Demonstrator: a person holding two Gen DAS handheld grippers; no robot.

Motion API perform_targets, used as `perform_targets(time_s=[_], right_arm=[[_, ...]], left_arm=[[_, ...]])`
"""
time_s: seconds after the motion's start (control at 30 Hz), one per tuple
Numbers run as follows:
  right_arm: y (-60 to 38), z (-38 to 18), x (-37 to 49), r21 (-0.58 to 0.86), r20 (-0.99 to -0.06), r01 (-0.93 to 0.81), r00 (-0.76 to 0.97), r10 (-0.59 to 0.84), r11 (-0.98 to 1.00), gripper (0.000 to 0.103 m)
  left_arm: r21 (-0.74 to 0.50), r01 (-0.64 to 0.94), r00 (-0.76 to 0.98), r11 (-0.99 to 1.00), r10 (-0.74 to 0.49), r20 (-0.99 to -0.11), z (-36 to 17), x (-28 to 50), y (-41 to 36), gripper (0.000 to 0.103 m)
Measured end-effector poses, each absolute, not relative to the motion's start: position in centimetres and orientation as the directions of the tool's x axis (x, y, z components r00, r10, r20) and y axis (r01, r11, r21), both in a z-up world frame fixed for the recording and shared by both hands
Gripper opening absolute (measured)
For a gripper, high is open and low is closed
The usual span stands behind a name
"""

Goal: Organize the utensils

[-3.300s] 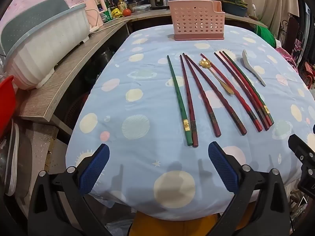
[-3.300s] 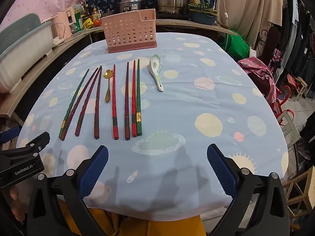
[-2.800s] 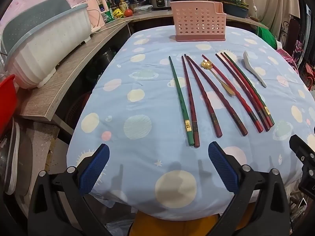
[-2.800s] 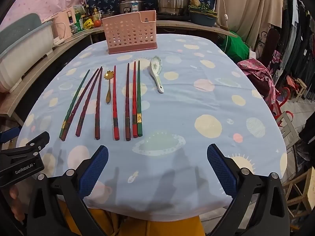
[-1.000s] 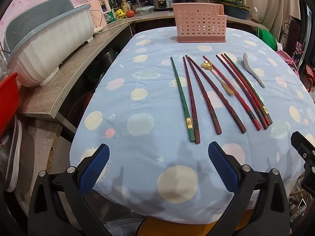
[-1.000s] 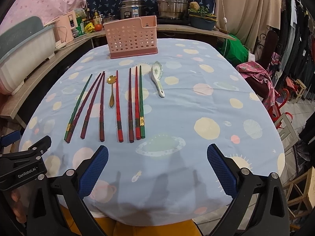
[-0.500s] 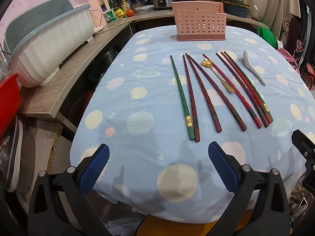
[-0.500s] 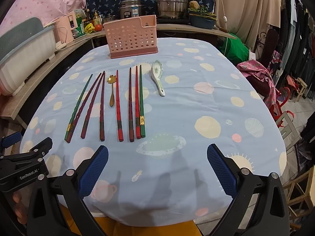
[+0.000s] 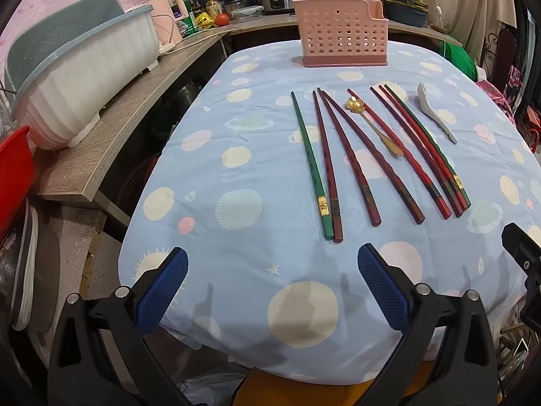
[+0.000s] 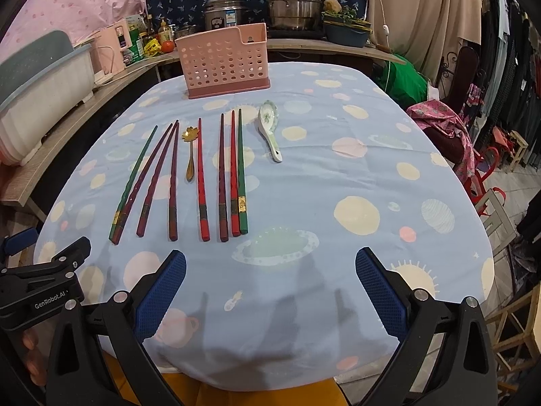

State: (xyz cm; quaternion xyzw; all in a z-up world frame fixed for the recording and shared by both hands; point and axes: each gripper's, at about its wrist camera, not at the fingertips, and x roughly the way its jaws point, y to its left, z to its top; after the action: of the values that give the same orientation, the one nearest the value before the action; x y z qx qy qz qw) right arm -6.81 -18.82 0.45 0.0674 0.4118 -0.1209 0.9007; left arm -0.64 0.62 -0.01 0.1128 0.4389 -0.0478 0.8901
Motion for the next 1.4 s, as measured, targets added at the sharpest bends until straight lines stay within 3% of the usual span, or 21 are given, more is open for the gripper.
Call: perform_targets(time_s=[0.53,1.2,1.3,1.4], right_arm=[[-19.5,-0.7,-5.4,0.029,-0.781,0.278,0.606,-0.152,0.960,0.096],[-20.1,-1.6,-3.0,0.033,-0.806,0.280,0.575,-0.140,0.959,0.096],[-20.1,-1.6,-2.8,0.034,-0.807,0.280,0.574,-0.139,0.959,0.096],[-20.2,-1.7,-2.6,0.035,-0.808,0.279,0.573,-0.137,0.960,0.096]], left_arm=[[0.103,0.156,0.548,0.982,0.001,-0.837,-1.7,2.3,1.6,0.096],[0.130,0.148,0.512,0.980,0.036,-0.858,-3.9,6.0,1.0,0.095],[0.110,0.150,0.510,0.983,0.019,-0.860,-3.9,6.0,1.1,0.089],[0.078,0.173,0.505,0.982,-0.020,-0.863,-3.7,6.1,0.9,0.074]])
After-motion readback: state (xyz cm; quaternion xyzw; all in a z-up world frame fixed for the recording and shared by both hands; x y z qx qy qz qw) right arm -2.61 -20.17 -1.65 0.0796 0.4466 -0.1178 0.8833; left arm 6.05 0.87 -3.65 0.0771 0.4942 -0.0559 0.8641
